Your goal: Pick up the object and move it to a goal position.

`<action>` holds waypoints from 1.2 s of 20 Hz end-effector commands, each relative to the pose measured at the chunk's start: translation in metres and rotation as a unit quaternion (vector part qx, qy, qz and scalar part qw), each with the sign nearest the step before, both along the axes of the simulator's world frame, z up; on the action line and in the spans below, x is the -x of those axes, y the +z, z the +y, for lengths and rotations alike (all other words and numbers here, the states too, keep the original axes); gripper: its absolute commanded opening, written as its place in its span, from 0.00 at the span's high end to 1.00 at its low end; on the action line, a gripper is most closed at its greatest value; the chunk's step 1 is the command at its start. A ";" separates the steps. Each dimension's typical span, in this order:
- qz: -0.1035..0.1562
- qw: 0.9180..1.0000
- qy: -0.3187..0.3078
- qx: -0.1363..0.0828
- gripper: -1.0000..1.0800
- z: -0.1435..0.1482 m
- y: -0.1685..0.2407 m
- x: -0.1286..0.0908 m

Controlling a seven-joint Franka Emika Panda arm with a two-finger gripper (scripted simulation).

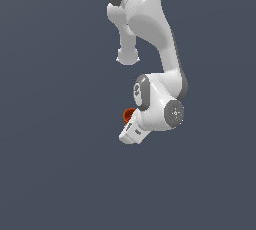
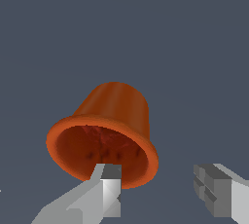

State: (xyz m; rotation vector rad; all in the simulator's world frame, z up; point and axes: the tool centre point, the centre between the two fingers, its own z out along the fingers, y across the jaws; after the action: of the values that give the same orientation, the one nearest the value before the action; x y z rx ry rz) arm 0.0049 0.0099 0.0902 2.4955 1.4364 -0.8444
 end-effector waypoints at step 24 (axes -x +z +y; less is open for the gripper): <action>0.002 1.000 0.002 0.000 1.00 -0.012 -0.024 0.013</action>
State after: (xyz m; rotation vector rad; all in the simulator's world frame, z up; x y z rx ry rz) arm -0.0078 -0.0018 0.0661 2.4918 1.4423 -0.8481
